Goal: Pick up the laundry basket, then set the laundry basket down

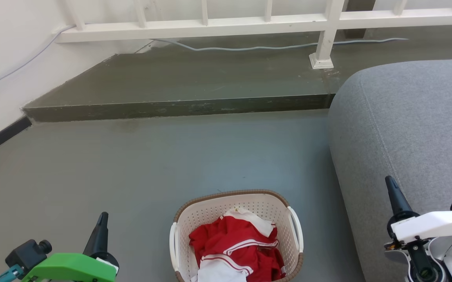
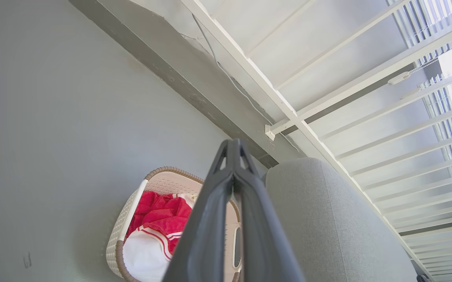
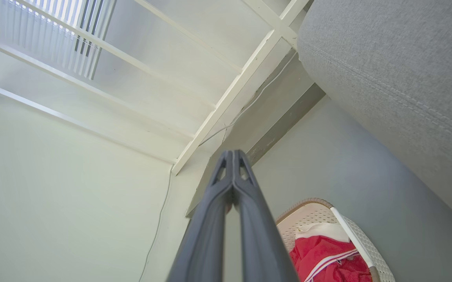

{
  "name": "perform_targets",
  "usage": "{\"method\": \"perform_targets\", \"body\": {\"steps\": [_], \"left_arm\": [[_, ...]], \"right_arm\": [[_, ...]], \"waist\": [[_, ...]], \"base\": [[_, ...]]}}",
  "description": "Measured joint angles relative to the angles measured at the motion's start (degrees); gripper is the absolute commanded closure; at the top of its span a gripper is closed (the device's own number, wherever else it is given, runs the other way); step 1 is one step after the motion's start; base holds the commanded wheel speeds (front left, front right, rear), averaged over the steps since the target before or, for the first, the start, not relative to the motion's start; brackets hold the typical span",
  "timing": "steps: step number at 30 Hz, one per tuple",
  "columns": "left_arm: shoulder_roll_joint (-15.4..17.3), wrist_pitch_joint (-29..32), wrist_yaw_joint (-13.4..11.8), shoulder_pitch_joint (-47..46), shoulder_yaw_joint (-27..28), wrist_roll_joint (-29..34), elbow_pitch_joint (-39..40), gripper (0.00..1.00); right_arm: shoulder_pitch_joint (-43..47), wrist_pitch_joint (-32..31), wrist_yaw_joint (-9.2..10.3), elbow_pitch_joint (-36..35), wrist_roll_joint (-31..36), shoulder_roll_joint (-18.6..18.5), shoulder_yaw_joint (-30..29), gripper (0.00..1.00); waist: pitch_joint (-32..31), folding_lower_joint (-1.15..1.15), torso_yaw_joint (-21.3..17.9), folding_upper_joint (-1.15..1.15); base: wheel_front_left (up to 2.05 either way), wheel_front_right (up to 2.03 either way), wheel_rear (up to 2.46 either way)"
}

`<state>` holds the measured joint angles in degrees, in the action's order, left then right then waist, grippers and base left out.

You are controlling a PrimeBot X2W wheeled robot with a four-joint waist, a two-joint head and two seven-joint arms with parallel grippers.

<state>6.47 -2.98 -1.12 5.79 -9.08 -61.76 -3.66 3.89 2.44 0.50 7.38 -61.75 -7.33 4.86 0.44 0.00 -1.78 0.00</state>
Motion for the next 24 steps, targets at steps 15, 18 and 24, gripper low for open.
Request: {"method": "perform_targets", "body": {"steps": [15,18,24], "left_arm": [[0.0,1.5,2.2,-2.2,2.2,-11.5,-3.3,1.00],[0.0,1.8,2.6,-2.6,3.0,-13.7,-3.7,1.00],[0.0,2.4,3.7,-3.6,3.7,-18.2,-5.1,1.00]], "right_arm": [[-1.7,-1.5,-2.14,2.3,-11.1,0.3,-2.5,1.00],[-2.3,-1.8,-2.54,2.7,-13.2,0.5,-2.9,1.00],[-2.8,-2.4,-3.52,3.6,-17.6,0.7,-4.0,1.00]], "waist": [[-0.1,0.00,0.6,0.00],[-0.1,0.00,0.7,0.00],[-0.1,0.00,0.9,0.00]], "base": [[0.00,0.00,0.00],[0.00,0.00,0.00],[0.00,0.00,0.00]]}}
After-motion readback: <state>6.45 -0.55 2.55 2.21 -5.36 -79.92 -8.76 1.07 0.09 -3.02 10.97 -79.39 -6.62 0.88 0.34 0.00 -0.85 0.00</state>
